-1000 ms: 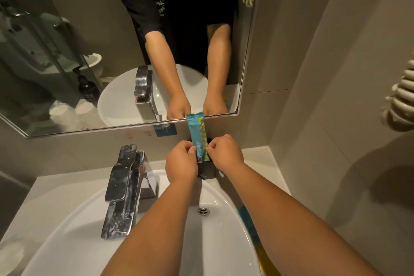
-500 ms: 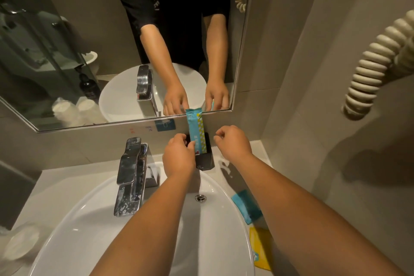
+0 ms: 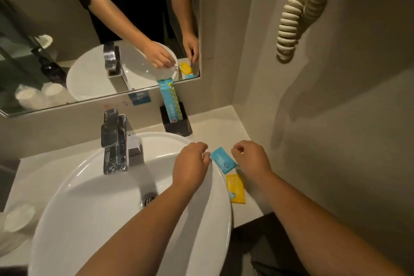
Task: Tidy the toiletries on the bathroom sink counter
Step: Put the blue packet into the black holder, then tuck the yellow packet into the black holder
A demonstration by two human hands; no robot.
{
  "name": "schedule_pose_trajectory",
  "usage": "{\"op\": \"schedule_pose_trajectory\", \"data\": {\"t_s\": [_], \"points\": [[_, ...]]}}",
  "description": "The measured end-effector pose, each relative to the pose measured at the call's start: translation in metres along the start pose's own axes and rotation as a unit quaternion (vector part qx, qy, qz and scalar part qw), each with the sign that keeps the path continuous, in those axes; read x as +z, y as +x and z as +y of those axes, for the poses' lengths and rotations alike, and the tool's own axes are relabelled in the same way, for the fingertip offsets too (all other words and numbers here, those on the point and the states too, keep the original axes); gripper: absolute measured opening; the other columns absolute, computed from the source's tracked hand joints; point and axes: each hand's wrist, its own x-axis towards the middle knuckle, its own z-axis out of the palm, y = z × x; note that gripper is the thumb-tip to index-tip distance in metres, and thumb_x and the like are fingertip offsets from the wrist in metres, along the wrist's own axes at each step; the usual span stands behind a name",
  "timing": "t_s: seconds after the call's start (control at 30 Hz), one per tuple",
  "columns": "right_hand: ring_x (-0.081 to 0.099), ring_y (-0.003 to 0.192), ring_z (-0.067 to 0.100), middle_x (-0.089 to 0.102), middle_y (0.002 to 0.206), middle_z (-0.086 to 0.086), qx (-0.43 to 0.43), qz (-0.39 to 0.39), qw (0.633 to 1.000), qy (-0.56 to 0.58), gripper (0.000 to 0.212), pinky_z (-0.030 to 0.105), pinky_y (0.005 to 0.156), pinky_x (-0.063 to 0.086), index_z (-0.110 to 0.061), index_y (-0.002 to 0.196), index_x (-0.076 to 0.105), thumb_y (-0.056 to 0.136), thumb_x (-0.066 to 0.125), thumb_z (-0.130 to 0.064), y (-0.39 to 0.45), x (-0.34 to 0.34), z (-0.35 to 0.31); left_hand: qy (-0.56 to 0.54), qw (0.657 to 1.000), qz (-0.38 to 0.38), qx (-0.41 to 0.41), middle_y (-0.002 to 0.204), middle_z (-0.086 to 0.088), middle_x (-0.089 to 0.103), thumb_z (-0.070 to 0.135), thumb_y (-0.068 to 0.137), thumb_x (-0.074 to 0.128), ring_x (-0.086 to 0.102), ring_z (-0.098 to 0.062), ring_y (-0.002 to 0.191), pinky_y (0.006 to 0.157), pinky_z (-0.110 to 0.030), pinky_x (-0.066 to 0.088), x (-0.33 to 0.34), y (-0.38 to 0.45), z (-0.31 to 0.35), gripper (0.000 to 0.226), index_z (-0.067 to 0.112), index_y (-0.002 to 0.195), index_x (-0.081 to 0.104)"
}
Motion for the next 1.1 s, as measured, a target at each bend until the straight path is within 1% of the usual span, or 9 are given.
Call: {"op": "schedule_pose_trajectory", "data": {"t_s": [0.1,0.2,0.27,0.4,0.63,0.73,0.83,1.0,1.1], "points": [[0.06,0.092,0.019,0.066,0.106,0.003,0.014,-0.028,0.996,-0.082,0.026,0.035,0.077,0.052,-0.019,0.108,0.066,0.092,0.052,-0.034,-0.039,0.006,0.04,0.169,0.977,-0.028,0.127,0.118,-0.006,0.061,0.035,0.092,0.048,0.054,-0.027,0.108,0.089,-0.04,0.043,-0.002,-0.014,-0.022,0.032,0.016,0.114,0.061],[0.059,0.099,0.018,0.06,0.118,0.001,0.035,-0.052,0.989,-0.134,0.039,0.031,0.078,0.048,-0.022,0.123,0.056,0.093,0.047,-0.045,-0.057,0.016,0.063,0.239,0.962,-0.094,0.095,0.151,-0.01,0.033,0.045,0.096,0.034,0.024,-0.032,0.14,0.114,-0.046,0.02,-0.012,-0.003,-0.065,0.055,0.013,0.14,0.039],[0.058,0.1,0.019,0.058,0.119,0.001,0.045,-0.071,0.985,-0.151,0.043,0.032,0.078,0.048,-0.021,0.125,0.051,0.093,0.046,-0.05,-0.061,0.027,0.068,0.268,0.949,-0.12,0.113,0.157,-0.012,0.021,0.054,0.096,0.021,0.013,-0.031,0.145,0.117,-0.048,0.01,-0.014,0.002,-0.084,0.067,0.011,0.147,0.028],[0.054,0.098,0.021,0.055,0.113,0.004,0.036,-0.046,0.983,-0.175,0.042,0.034,0.074,0.047,-0.02,0.12,0.048,0.091,0.048,-0.05,-0.059,0.046,0.066,0.285,0.937,-0.122,0.159,0.149,-0.019,0.035,0.06,0.091,0.001,0.029,-0.036,0.139,0.113,-0.052,0.021,-0.013,0.003,-0.092,0.085,0.004,0.141,0.04],[0.056,0.103,0.026,0.054,0.121,0.011,0.082,-0.106,0.985,-0.109,0.05,0.032,0.078,0.047,-0.014,0.133,0.04,0.089,0.059,-0.025,-0.03,0.047,0.056,0.297,0.932,-0.11,0.177,0.151,-0.02,0.031,0.049,0.092,0.021,0.027,-0.036,0.14,0.113,-0.05,0.02,-0.014,0.004,-0.095,0.07,0.003,0.142,0.039],[0.06,0.089,0.018,0.062,0.111,0.009,0.117,-0.137,0.984,0.016,0.029,0.024,0.068,0.051,-0.02,0.116,0.056,0.087,0.061,-0.015,-0.018,0.032,0.054,0.298,0.934,-0.1,0.171,0.149,-0.02,0.033,0.046,0.092,0.025,0.029,-0.037,0.139,0.113,-0.05,0.018,-0.013,0.002,-0.093,0.067,0.003,0.141,0.041],[0.06,0.074,0.013,0.065,0.083,-0.001,0.068,-0.143,0.987,0.022,0.011,0.02,0.056,0.045,-0.024,0.084,0.063,0.082,0.064,-0.013,0.005,0.012,0.035,0.298,0.934,-0.099,0.172,0.15,-0.02,0.033,0.048,0.091,0.025,0.03,-0.037,0.139,0.113,-0.05,0.019,-0.011,0.003,-0.094,0.068,0.003,0.14,0.041],[0.055,0.07,0.014,0.059,0.074,-0.003,0.002,-0.184,0.983,-0.029,0.008,0.023,0.057,0.042,-0.019,0.079,0.063,0.08,0.067,-0.012,0.054,0.008,-0.006,0.288,0.938,-0.105,0.161,0.154,-0.016,0.026,0.056,0.092,0.022,0.022,-0.032,0.143,0.115,-0.045,0.012,-0.009,0.004,-0.097,0.073,0.008,0.144,0.035],[0.055,0.074,0.017,0.062,0.083,0.003,-0.005,-0.216,0.974,-0.074,0.01,0.026,0.06,0.042,-0.019,0.077,0.06,0.082,0.066,-0.013,0.072,0.019,-0.02,0.261,0.947,-0.097,0.158,0.154,-0.014,0.025,0.057,0.092,0.019,0.02,-0.03,0.143,0.116,-0.044,0.012,-0.009,0.005,-0.097,0.073,0.009,0.145,0.035]]}}
